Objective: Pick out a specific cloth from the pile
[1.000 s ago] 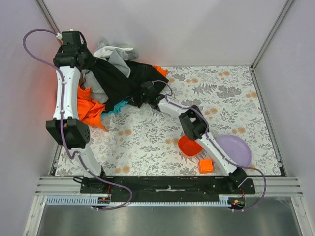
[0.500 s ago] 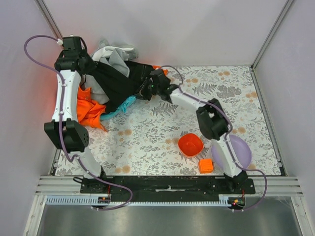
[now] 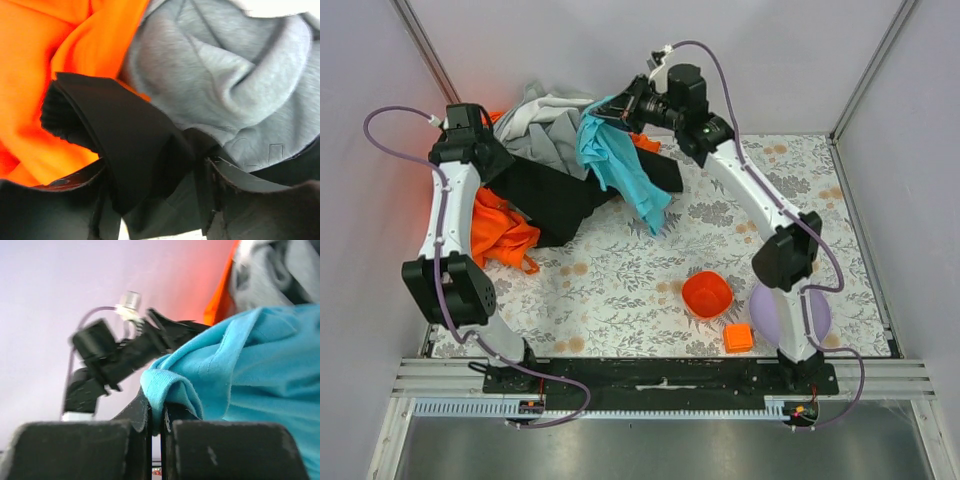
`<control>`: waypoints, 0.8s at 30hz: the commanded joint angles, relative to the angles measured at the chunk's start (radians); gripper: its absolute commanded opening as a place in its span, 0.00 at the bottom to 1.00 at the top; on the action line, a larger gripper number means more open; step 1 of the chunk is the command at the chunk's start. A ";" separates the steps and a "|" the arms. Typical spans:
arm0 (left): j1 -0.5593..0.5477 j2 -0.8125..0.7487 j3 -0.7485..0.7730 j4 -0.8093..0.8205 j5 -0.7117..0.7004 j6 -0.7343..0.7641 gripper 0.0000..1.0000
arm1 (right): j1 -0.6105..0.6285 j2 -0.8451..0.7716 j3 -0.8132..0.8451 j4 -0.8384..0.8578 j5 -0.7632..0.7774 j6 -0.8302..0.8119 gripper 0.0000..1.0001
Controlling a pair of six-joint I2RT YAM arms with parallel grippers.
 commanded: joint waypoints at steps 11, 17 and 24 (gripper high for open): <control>0.051 -0.152 -0.157 0.053 0.038 0.070 0.99 | -0.039 -0.153 0.048 0.284 -0.102 0.093 0.00; 0.052 -0.293 -0.219 0.105 0.113 0.116 0.99 | -0.054 -0.173 0.008 0.232 -0.085 0.022 0.00; 0.048 -0.422 -0.271 0.146 0.274 0.049 0.99 | -0.157 -0.222 -0.021 0.043 -0.033 -0.084 0.00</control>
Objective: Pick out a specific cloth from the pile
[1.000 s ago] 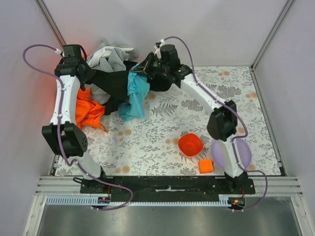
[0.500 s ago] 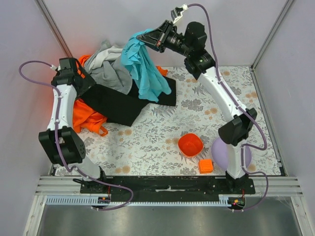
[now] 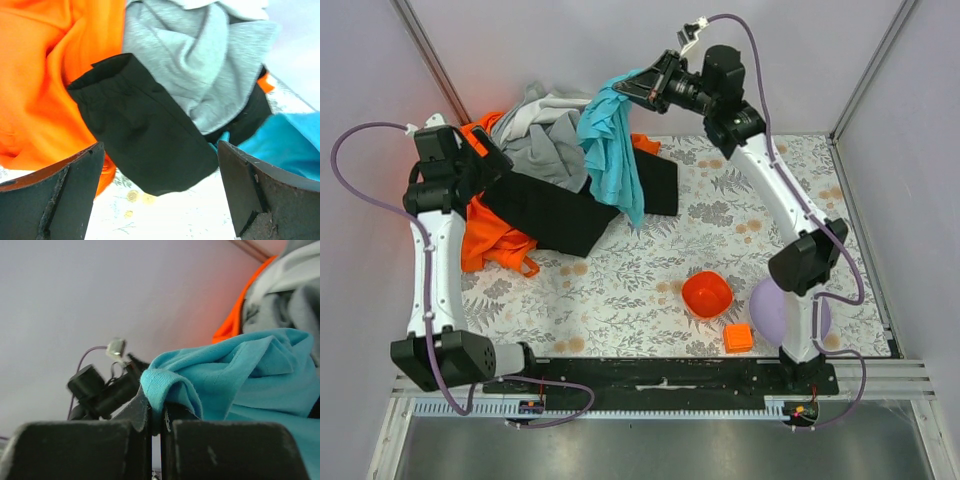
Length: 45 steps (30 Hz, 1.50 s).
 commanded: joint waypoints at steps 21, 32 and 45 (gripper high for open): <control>-0.352 -0.111 -0.014 0.096 0.125 -0.021 0.99 | -0.600 -0.220 0.033 -0.505 0.289 -0.500 0.00; -0.490 -0.021 0.007 0.112 0.138 -0.034 0.99 | -0.600 -0.236 -0.294 -0.561 0.551 -0.700 0.00; -0.489 -0.060 -0.114 0.178 0.014 -0.117 0.99 | -0.579 -0.246 -0.585 -0.499 0.610 -0.740 0.33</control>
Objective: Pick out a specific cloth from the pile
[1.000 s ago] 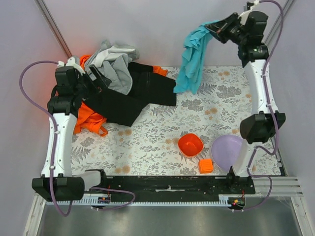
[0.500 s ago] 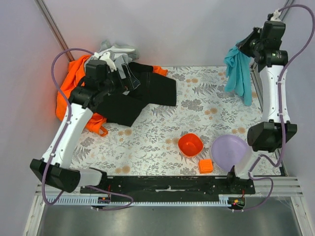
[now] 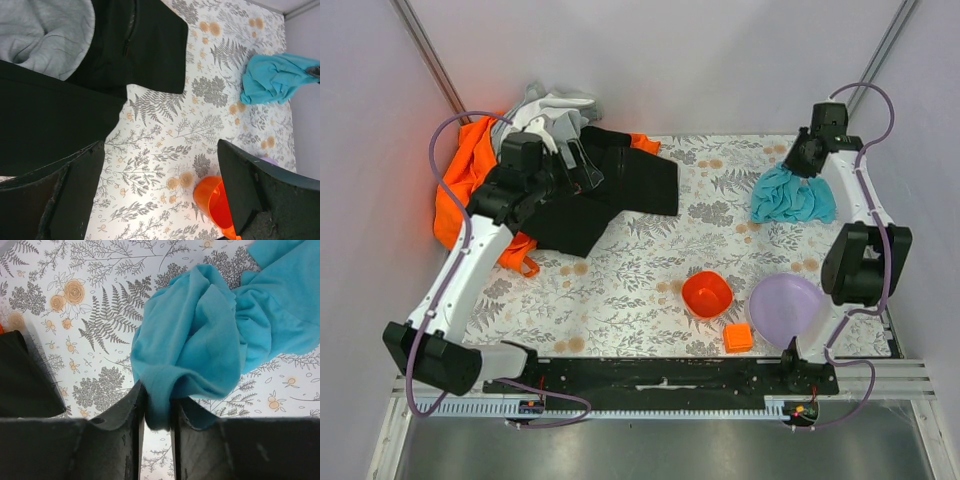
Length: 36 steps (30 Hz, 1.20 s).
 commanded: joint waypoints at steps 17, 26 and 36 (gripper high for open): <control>0.000 -0.031 -0.019 -0.011 -0.321 -0.062 0.99 | 0.052 -0.071 0.152 -0.020 0.063 -0.072 0.98; 0.001 -0.093 -0.086 -0.036 -0.396 0.021 0.99 | 0.082 -0.280 -0.041 0.012 0.086 -0.050 0.98; 0.000 -0.169 -0.191 0.044 -0.410 0.093 0.99 | 0.092 -0.556 -0.362 0.145 0.143 0.008 0.98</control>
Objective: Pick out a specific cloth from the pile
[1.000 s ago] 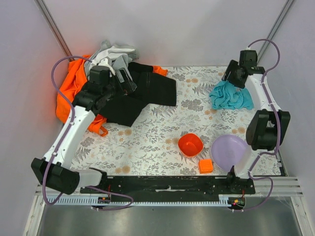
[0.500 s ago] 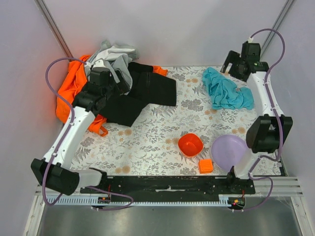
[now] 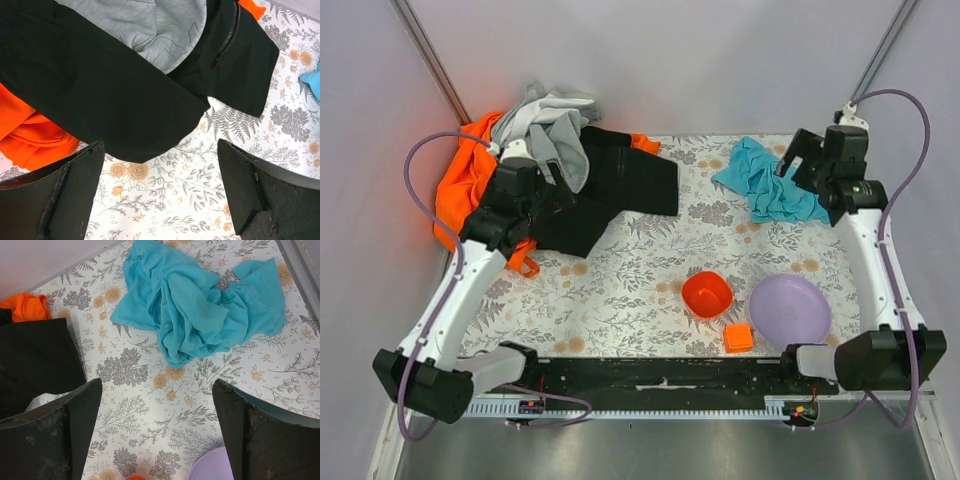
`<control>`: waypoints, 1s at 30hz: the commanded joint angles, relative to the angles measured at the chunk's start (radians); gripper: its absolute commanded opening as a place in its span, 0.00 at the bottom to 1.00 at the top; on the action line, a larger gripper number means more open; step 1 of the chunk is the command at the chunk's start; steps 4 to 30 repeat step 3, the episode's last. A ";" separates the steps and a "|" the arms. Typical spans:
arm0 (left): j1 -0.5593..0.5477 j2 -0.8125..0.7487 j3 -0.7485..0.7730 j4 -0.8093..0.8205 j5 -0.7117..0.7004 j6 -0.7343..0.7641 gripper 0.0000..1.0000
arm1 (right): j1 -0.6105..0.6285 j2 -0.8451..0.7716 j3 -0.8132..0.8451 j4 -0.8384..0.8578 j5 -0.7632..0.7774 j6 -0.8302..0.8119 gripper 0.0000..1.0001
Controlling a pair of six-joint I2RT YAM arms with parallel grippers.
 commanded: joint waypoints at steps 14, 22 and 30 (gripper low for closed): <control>-0.001 -0.049 -0.057 0.101 -0.062 0.060 0.98 | 0.004 -0.100 -0.181 0.185 0.027 0.045 0.98; -0.001 -0.049 -0.057 0.101 -0.062 0.060 0.98 | 0.004 -0.100 -0.181 0.185 0.027 0.045 0.98; -0.001 -0.049 -0.057 0.101 -0.062 0.060 0.98 | 0.004 -0.100 -0.181 0.185 0.027 0.045 0.98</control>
